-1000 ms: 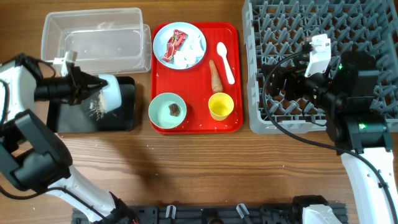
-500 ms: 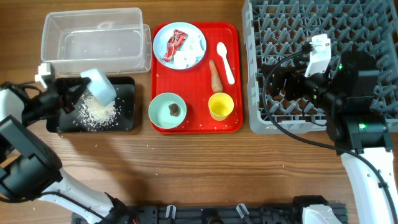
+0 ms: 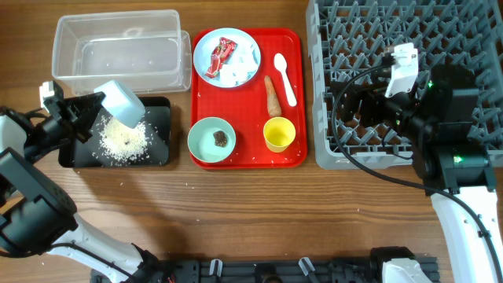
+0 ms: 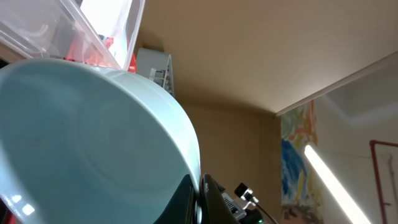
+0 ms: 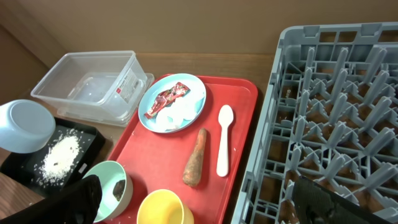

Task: Sort waste into correct bins and load items into the dishwasher rack
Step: 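Carry the rice bowl over the black tray and tip rice out, then return the empty bowl to the red tray and release it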

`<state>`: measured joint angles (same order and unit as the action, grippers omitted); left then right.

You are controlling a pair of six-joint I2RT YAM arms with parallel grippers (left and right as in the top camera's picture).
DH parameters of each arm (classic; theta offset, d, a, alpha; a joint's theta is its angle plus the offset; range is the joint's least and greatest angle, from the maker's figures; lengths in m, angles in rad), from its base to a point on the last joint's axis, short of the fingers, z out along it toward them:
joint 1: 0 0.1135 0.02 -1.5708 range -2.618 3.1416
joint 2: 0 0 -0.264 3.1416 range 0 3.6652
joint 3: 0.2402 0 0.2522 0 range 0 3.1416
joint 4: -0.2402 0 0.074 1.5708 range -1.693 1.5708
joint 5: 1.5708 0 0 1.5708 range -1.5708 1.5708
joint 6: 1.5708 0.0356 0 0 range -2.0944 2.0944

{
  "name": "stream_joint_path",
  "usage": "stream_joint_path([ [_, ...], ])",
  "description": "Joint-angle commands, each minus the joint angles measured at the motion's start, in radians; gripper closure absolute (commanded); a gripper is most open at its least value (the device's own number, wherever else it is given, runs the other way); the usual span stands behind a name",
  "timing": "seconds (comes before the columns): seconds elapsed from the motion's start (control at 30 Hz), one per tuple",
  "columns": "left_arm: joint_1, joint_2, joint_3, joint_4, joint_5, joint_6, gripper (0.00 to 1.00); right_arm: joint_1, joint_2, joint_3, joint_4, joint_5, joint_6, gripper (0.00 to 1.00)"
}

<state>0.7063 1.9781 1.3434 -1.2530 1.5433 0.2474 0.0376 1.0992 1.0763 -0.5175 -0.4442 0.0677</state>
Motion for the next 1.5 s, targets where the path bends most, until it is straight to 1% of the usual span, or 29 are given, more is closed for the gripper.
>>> stream_joint_path([
  [0.0,0.005,-0.018,-0.006,-0.001,0.034,-0.033,0.96,-0.001,0.008,0.023,-0.004,0.010,0.015,0.00],
  [0.13,-0.008,-0.026,-0.006,-0.001,0.034,-0.052,0.96,-0.001,0.008,0.023,-0.008,0.010,0.014,0.00],
  [0.23,-0.060,-0.058,-0.006,0.012,0.034,-0.019,0.96,-0.001,0.008,0.023,-0.001,0.011,0.013,0.00],
  [0.37,-0.123,-0.096,0.003,0.035,0.031,-0.019,0.96,-0.001,0.008,0.023,0.006,0.011,0.013,0.00],
  [0.53,-0.119,-0.099,0.004,0.037,0.032,-0.026,0.96,-0.001,0.008,0.023,-0.005,0.011,0.013,0.00],
  [0.63,-0.104,-0.101,0.004,0.032,0.033,-0.055,0.96,-0.001,0.008,0.023,-0.003,0.011,0.014,0.00],
  [0.7,-0.116,-0.111,0.011,0.028,0.033,-0.053,0.96,-0.001,0.008,0.023,0.008,0.011,0.014,0.00],
  [0.77,-0.150,-0.137,0.023,0.035,0.027,-0.040,0.96,-0.001,0.008,0.023,0.016,0.011,0.014,0.00],
  [0.87,-0.251,-0.182,0.083,0.070,-0.035,-0.040,0.96,-0.001,0.008,0.023,0.023,0.010,0.014,0.00],
  [0.93,-0.329,-0.203,0.127,0.130,-0.089,-0.079,0.96,-0.001,0.008,0.023,0.023,0.010,0.014,0.00],
  [1.0,-0.416,-0.215,0.170,0.217,-0.204,-0.166,0.96,-0.001,0.008,0.023,0.022,0.010,0.014,0.00],
  [1.03,-0.465,-0.218,0.189,0.264,-0.302,-0.231,0.96,-0.001,0.008,0.023,0.022,0.010,0.014,0.00],
  [1.07,-0.528,-0.219,0.207,0.318,-0.448,-0.311,0.96,-0.001,0.008,0.023,0.022,0.010,0.014,0.00],
  [1.1,-0.565,-0.219,0.214,0.348,-0.544,-0.351,0.96,-0.001,0.008,0.023,0.022,0.010,0.014,0.00],
  [1.17,-0.672,-0.218,0.216,0.417,-0.796,-0.418,0.96,-0.001,0.008,0.023,0.021,0.010,0.014,0.00],
  [1.2,-0.711,-0.217,0.216,0.433,-0.881,-0.425,0.96,-0.001,0.008,0.023,0.021,0.010,0.014,0.00],
  [1.23,-0.776,-0.214,0.216,0.450,-1.012,-0.424,0.96,-0.001,0.008,0.023,0.019,0.010,0.014,0.00],
  [1.27,-0.828,-0.211,0.216,0.456,-1.121,-0.423,0.96,-0.001,0.008,0.023,0.018,0.010,0.014,0.00],
  [1.3,-0.866,-0.209,0.216,0.457,-1.198,-0.423,0.96,-0.001,0.008,0.023,0.017,0.010,0.014,0.00],
  [1.33,-0.923,-0.204,0.216,0.457,-1.316,-0.421,0.96,-0.001,0.008,0.023,0.016,0.010,0.014,0.00],
  [1.4,-1.012,-0.192,0.215,0.457,-1.476,-0.412,0.96,-0.001,0.008,0.023,0.016,0.010,0.014,0.00],
  [1.47,-1.087,-0.169,0.214,0.459,-1.590,-0.412,0.96,-0.001,0.008,0.023,0.015,0.010,0.014,0.00],
])
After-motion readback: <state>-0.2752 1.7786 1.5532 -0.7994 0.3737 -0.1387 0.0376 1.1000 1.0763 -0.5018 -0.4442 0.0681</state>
